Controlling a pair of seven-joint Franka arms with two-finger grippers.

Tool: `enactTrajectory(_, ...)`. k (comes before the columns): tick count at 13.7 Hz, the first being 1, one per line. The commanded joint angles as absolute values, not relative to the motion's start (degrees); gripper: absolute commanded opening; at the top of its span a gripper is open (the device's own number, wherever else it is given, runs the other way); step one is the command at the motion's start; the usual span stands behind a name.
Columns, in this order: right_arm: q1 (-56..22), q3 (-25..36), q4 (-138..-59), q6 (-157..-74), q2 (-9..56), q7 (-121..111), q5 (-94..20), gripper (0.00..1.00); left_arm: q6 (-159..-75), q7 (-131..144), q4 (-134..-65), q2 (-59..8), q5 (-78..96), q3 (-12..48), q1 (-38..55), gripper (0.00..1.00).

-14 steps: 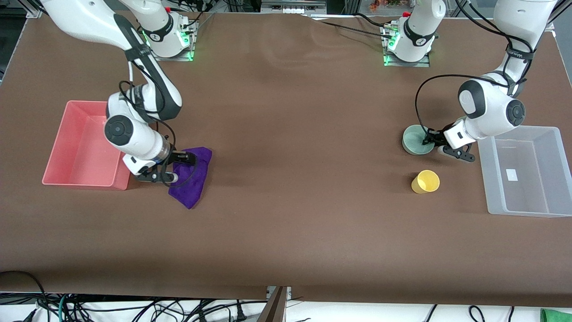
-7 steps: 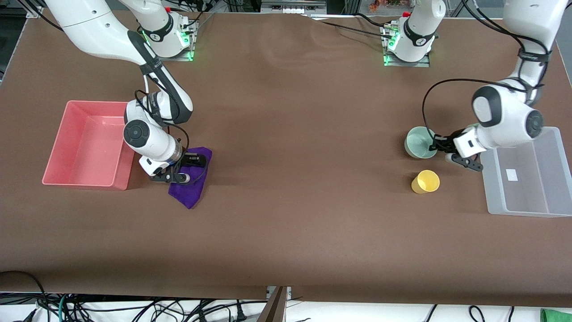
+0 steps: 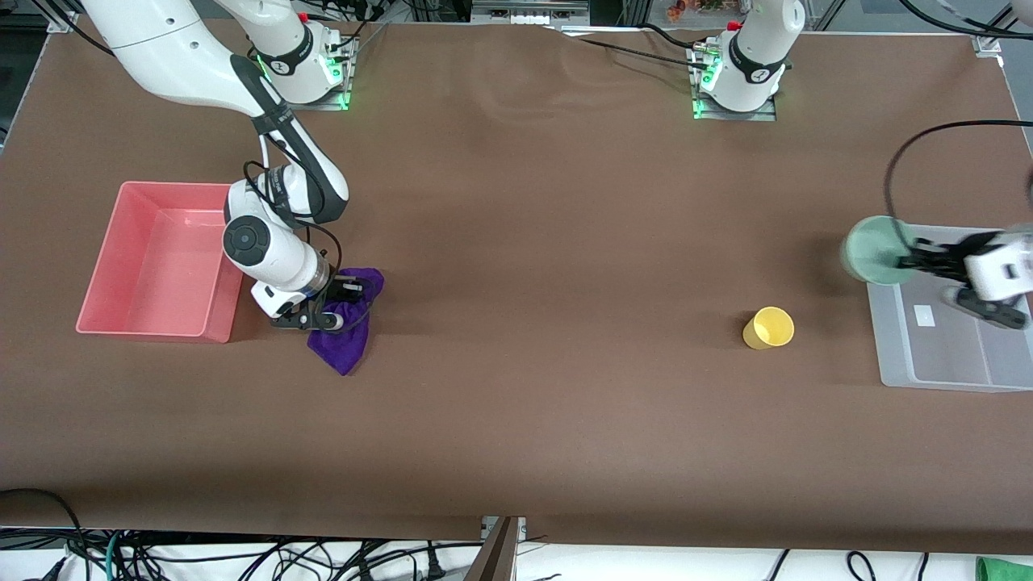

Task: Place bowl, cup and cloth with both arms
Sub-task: 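Grasp the cloth with the right gripper while the left gripper lifts the bowl, then drop the cloth into the pink bin while the left gripper lowers the bowl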

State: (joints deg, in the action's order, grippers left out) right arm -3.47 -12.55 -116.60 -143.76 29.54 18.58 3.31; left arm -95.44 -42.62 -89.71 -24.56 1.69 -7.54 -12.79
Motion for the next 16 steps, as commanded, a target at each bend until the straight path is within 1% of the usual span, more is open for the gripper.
enactTrajectory(1,-3.3,-12.6,-113.7,-137.5,27.6,18.6,4.2,0.0,-93.0,-50.9,-74.5,-37.1,-2.4,-7.6,-16.7,0.0)
enactTrajectory(2,-3.2,-12.6,-111.7,-133.8,26.7,18.5,4.2,0.0,-94.6,-53.2,-71.7,-39.7,-2.5,-7.6,-18.3,0.0)
enactTrajectory(3,-3.0,-12.6,-109.6,-129.9,25.7,18.3,4.5,0.0,-98.1,-56.1,-71.2,-41.4,-2.5,-7.6,-19.8,0.0)
enactTrajectory(5,-2.1,-12.4,-104.0,-121.0,24.0,15.1,5.1,0.0,-106.2,-60.6,-71.8,-43.8,-2.0,-7.6,-23.4,0.0)
enactTrajectory(6,-1.6,-12.3,-100.4,-115.6,23.6,13.3,5.1,0.0,-107.6,-61.1,-72.9,-44.9,-1.8,-7.5,-24.1,0.0)
enactTrajectory(7,-1.1,-11.3,-97.2,-110.1,23.1,10.6,5.2,0.0,-109.0,-61.2,-73.7,-45.7,-1.7,-7.4,-24.4,0.0)
enactTrajectory(9,-0.9,-6.5,-92.0,-99.5,20.7,1.4,5.0,0.0,-112.8,-61.3,-76.6,-46.3,-1.7,-7.3,-24.5,0.0)
enactTrajectory(10,-0.8,-3.6,-89.4,-94.7,19.9,-3.8,5.1,0.0,-113.5,-61.9,-77.0,-46.4,-2.4,-7.3,-24.3,0.42)
enactTrajectory(11,-0.8,-0.5,-87.5,-90.6,19.3,-9.3,5.1,0.0,-113.5,-63.2,-76.8,-46.2,-2.6,-7.3,-24.0,0.99)
enactTrajectory(12,-0.8,2.6,-87.2,-88.0,18.7,-13.8,5.3,0.0,-113.3,-63.9,-76.4,-45.8,-2.6,-7.4,-24.0,1.0)
enactTrajectory(13,-0.8,5.5,-87.4,-87.2,18.4,-16.7,6.0,0.0,-113.2,-63.6,-76.1,-45.1,-2.5,-7.2,-24.0,1.0)
enactTrajectory(16,-0.7,12.4,-89.8,-84.5,17.6,-21.3,6.9,0.0,-110.1,-61.8,-75.8,-39.2,-1.8,-7.0,-21.4,1.0)
